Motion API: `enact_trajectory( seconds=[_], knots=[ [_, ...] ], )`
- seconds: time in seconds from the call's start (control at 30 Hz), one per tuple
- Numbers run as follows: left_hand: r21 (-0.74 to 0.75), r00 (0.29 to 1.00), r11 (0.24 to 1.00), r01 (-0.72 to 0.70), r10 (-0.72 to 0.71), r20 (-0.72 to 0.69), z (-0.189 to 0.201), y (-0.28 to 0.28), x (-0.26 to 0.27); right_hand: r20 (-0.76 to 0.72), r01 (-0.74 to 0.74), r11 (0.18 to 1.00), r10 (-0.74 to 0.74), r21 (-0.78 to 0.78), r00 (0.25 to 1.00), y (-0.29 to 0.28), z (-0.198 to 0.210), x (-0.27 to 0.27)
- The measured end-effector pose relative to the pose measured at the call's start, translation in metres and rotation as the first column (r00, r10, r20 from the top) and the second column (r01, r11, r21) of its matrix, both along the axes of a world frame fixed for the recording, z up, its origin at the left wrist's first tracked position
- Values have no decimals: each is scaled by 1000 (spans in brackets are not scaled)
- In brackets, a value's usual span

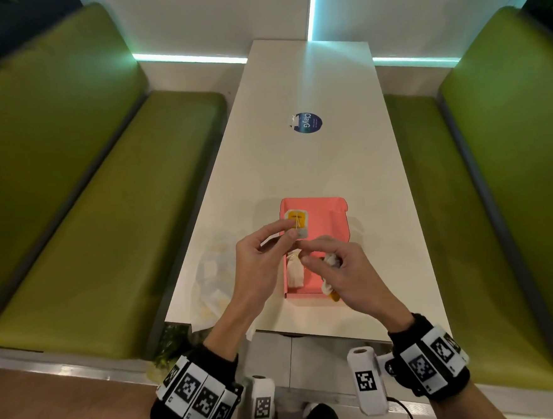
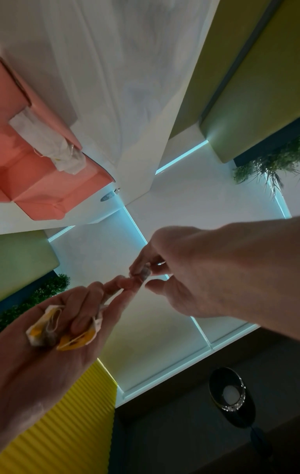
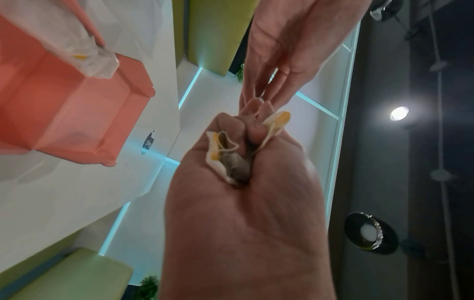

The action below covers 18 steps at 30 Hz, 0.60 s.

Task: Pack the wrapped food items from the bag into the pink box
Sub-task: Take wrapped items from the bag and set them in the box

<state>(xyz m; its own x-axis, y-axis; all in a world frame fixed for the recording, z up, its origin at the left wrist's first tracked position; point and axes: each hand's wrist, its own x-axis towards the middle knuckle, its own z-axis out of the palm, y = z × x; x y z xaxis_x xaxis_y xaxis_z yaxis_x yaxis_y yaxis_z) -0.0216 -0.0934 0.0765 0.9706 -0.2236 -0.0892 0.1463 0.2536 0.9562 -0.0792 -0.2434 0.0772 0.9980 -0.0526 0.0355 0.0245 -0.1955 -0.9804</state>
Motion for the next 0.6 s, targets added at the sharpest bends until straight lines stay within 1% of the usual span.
enact_trajectory(
  seconds=[0.1, 0.17, 0.2, 0.3, 0.33, 0.4, 0.47, 0.53, 0.6],
  knots=[
    [3, 1000, 1000, -20, 20, 24, -3, 0, 1, -8, -110, 992, 110, -59, 994, 1, -3, -6],
    [27, 998, 999, -30, 29, 64, -9, 1, 1, -10, -112, 990, 112, -84, 994, -4, -1, -10],
    [45, 996, 999, -28, 24, 91, -12, 2, 1, 2, -71, 993, 71, -92, 997, -7, 2, -10],
    [86, 986, 996, -6, -9, 165, -19, 2, -1, 33, 115, 983, -111, -145, 993, -21, 9, -1],
    [101, 982, 995, 3, -22, 186, -21, 1, -2, 35, 144, 975, -140, -172, 989, -24, 11, 3],
    [117, 976, 992, 39, -62, 207, -25, -1, -5, 31, 121, 953, -117, -278, 993, -26, 14, 12],
    [118, 973, 988, 95, -118, 200, -31, -1, -7, 26, 49, 916, -42, -399, 999, -24, 14, 16],
    [149, 970, 980, 135, -161, 181, -37, 0, -9, 20, 5, 893, 5, -450, 1000, -22, 14, 18],
    [185, 969, 970, 155, -186, 163, -41, 3, -10, 15, 4, 886, 3, -464, 1000, -22, 14, 19]
  ],
)
